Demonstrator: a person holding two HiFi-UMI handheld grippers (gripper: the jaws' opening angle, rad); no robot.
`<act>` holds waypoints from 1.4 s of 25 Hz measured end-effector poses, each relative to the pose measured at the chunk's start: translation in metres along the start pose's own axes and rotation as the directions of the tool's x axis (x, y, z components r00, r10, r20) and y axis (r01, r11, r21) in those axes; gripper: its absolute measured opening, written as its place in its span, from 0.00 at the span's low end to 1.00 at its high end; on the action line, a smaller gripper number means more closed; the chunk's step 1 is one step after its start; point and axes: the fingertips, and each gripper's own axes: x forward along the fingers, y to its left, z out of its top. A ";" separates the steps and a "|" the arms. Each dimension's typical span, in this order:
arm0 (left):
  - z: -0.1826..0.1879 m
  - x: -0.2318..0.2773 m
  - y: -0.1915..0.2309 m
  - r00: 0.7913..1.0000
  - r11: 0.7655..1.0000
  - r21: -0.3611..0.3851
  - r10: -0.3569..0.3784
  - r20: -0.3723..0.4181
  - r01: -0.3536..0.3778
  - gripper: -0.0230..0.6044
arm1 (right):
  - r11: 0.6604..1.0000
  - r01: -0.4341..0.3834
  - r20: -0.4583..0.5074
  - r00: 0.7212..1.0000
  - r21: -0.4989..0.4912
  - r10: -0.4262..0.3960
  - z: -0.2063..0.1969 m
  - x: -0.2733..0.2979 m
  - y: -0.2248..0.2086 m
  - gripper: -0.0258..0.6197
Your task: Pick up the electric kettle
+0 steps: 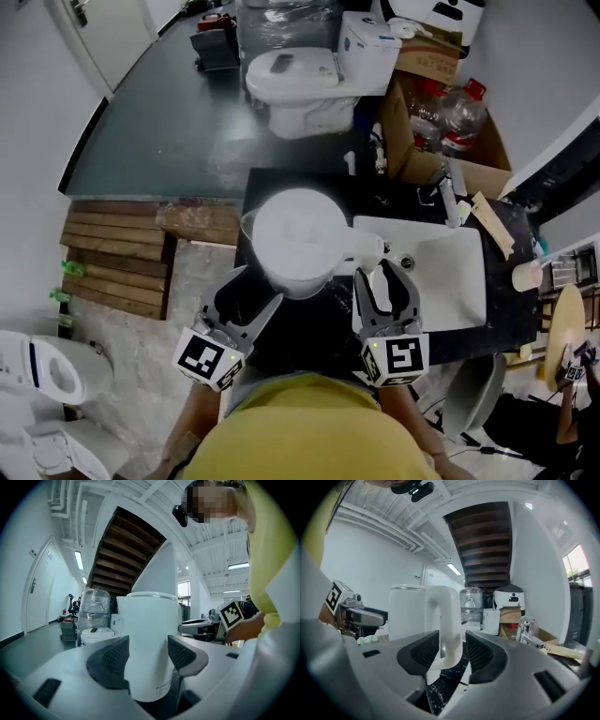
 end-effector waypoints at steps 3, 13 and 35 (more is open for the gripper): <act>-0.002 0.010 0.000 0.997 0.993 0.090 -0.076 -0.013 0.077 0.50 | 1.000 0.017 -0.006 1.000 -0.025 -0.017 -0.004 0.010 0.000 0.31; -0.014 0.028 0.005 0.978 0.978 0.023 -0.208 0.003 0.208 0.67 | 0.999 0.032 -0.030 0.999 -0.028 -0.033 -0.016 0.048 -0.002 0.29; 0.002 0.025 0.008 0.974 0.978 0.000 -0.208 0.090 0.209 0.67 | 0.993 0.119 0.223 0.968 -0.007 -0.114 0.022 0.055 -0.010 0.17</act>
